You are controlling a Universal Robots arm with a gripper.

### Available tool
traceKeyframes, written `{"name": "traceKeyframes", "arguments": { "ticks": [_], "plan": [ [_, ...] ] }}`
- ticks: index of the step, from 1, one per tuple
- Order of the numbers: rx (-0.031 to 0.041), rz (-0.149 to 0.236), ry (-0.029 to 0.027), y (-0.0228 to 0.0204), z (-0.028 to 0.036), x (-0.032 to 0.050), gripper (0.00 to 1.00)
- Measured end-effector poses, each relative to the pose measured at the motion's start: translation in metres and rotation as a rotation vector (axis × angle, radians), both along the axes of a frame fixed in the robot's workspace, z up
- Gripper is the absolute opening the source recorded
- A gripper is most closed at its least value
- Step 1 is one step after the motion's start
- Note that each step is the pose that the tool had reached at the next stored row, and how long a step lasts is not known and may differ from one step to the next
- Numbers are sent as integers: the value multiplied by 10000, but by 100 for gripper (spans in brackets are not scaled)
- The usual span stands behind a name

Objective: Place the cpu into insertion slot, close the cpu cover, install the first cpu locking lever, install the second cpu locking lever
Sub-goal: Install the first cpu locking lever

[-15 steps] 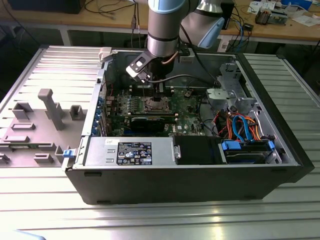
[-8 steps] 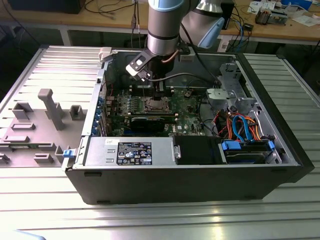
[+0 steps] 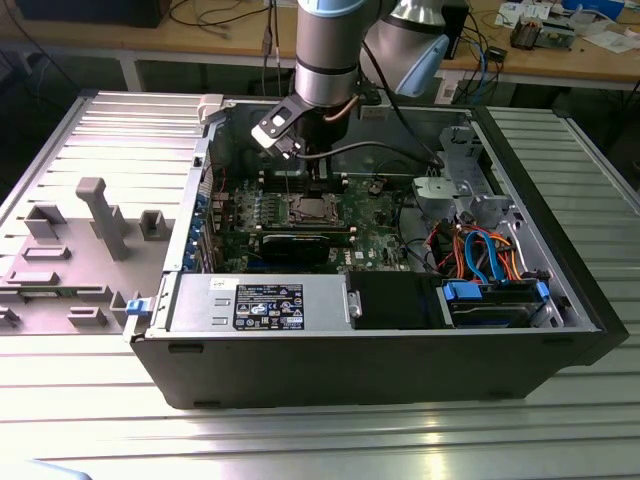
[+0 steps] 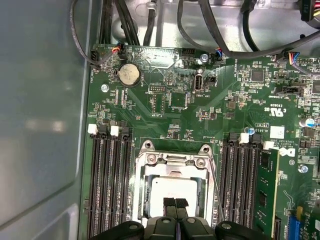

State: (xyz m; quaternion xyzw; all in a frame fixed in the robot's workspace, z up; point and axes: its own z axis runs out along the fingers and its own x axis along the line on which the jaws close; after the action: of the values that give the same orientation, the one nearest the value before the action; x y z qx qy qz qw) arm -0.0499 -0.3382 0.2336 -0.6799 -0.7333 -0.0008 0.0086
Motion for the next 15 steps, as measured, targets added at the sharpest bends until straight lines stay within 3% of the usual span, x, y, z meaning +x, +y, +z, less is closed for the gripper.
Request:
{"name": "traceKeyframes", "arguments": {
  "ticks": [2, 9, 15],
  "plan": [
    [0, 1, 0, 0, 37, 0, 11],
    [0, -78, 0, 0, 64, 0, 11],
    [0, -84, 0, 0, 179, 0, 11]
  ]
}}
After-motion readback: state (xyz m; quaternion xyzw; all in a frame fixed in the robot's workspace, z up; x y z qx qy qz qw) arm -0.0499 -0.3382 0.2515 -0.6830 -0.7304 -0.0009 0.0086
